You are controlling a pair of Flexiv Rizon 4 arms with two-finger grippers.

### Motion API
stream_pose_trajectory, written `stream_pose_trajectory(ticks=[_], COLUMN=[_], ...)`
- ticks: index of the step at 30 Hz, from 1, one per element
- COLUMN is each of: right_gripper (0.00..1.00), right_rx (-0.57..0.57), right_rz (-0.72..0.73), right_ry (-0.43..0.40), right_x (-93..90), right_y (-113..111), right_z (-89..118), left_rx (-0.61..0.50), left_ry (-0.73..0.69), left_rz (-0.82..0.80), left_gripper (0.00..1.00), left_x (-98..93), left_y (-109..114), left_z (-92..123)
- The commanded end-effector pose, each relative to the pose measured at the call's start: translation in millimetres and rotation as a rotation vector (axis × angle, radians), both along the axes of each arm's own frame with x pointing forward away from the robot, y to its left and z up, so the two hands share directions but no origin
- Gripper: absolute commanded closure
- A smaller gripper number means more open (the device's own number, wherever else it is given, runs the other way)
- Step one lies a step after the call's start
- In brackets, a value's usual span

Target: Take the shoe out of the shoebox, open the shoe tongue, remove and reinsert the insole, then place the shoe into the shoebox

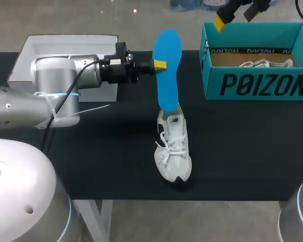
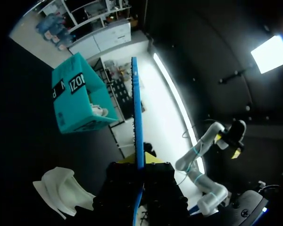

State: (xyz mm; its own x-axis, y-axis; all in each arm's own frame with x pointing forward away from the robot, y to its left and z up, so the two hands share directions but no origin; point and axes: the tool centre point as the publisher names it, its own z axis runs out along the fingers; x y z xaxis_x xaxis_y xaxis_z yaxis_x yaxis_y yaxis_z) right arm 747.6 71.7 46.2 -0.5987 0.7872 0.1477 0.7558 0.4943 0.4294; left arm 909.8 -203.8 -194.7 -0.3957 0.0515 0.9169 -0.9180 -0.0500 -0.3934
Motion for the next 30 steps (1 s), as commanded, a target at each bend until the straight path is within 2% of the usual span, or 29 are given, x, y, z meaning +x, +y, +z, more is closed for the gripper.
stream_pose_trajectory(ticks=[1,21,24,28,30], right_gripper=[0.00,0.00,0.00,0.00,0.00], right_rx=[0.004,0.004,0.004,0.004,0.004], right_rz=[0.000,0.000,0.000,0.000,0.000], right_ry=[0.000,0.000,0.000,0.000,0.000], right_x=[0.2,0.2,0.2,0.2,0.2], right_y=[-1,-1,-1,-1,-1], right_z=[-2,-2,-2,-2,-2], left_rx=[0.004,0.004,-0.001,-0.004,0.023], left_ry=[0.000,0.000,-0.249,-0.558,-0.621], left_rz=[-0.001,-0.001,0.018,-0.123,-0.174], left_gripper=[1.00,1.00,1.00,1.00,1.00], left_x=[-0.4,-0.4,-5.0,-19.9,-26.4], left_y=[0,0,1,-6,-6], left_z=[0,0,9,16,15])
